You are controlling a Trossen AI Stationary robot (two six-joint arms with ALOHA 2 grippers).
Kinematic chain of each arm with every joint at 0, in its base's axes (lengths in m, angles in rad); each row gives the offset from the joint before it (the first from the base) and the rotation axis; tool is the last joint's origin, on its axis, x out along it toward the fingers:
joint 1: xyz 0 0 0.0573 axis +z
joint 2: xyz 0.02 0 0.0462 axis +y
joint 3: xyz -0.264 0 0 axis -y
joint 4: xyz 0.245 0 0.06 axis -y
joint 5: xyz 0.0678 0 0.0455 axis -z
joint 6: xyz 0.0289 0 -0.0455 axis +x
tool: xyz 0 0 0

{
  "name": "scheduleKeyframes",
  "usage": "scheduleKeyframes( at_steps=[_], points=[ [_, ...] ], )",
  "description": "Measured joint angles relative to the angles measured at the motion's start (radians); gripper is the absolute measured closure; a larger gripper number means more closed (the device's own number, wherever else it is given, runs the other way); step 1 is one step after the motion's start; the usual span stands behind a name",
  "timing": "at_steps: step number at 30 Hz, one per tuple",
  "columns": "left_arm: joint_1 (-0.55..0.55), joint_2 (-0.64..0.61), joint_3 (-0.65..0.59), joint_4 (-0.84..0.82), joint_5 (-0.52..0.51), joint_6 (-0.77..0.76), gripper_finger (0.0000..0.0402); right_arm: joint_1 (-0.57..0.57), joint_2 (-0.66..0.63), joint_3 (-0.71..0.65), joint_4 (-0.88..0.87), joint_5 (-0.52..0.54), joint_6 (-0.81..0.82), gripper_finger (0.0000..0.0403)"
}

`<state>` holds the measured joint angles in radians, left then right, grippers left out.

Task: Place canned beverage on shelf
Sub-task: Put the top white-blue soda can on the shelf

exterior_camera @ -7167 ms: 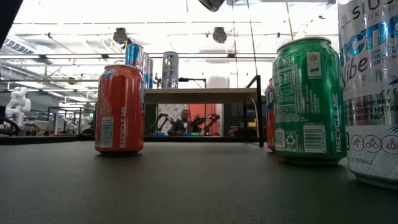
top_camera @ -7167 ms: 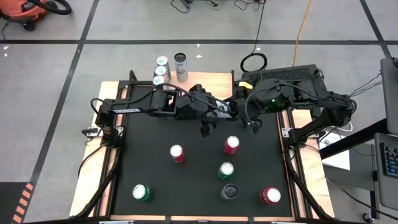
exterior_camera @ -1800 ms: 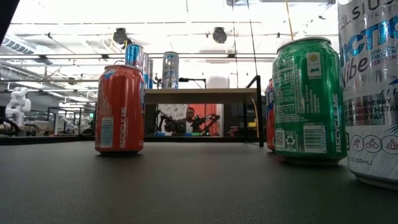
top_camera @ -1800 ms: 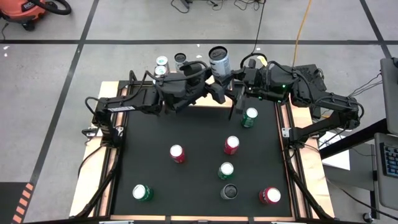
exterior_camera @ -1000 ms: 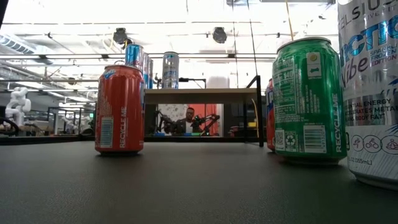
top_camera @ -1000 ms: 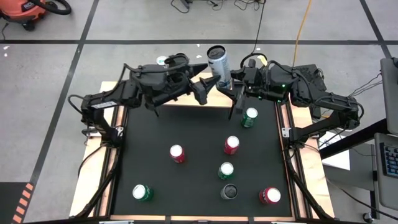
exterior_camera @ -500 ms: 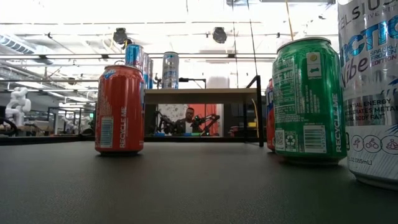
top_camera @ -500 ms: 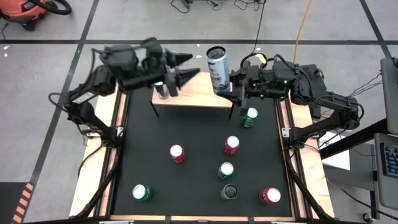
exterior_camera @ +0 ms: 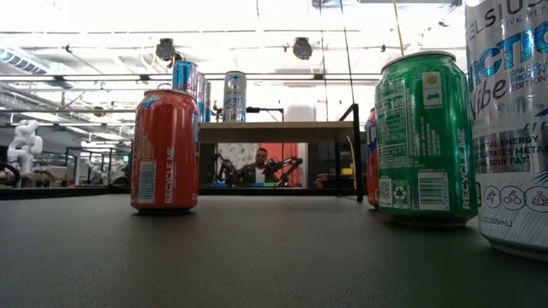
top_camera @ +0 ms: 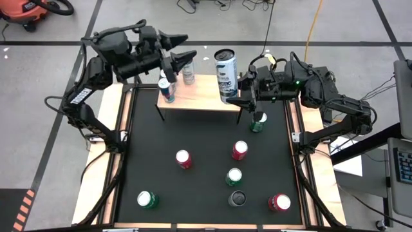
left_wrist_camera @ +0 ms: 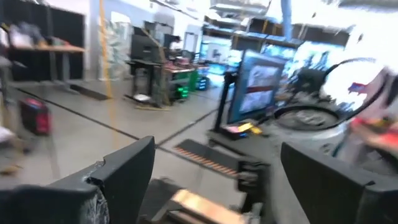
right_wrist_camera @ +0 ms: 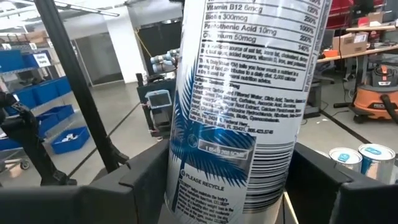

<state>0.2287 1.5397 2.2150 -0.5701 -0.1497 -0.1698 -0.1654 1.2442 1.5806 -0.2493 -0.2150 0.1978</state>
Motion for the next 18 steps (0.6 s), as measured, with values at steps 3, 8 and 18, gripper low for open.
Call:
scheduleKeyframes(
  at_steps=[3,8,18],
  points=[
    [0.006,0.003,0.0,0.012,0.118,-0.098,0.005,0.0,0.0,0.0,-0.001,-0.002,0.004,0.0158],
    [0.05,0.014,0.0,0.0,0.336,-0.228,0.005,0.0,0.0,0.0,-0.001,-0.027,0.028,0.0158],
    [0.16,0.078,0.0,0.14,0.597,-0.269,0.005,0.001,0.0,0.0,-0.002,-0.094,0.08,0.0158]
  ],
)
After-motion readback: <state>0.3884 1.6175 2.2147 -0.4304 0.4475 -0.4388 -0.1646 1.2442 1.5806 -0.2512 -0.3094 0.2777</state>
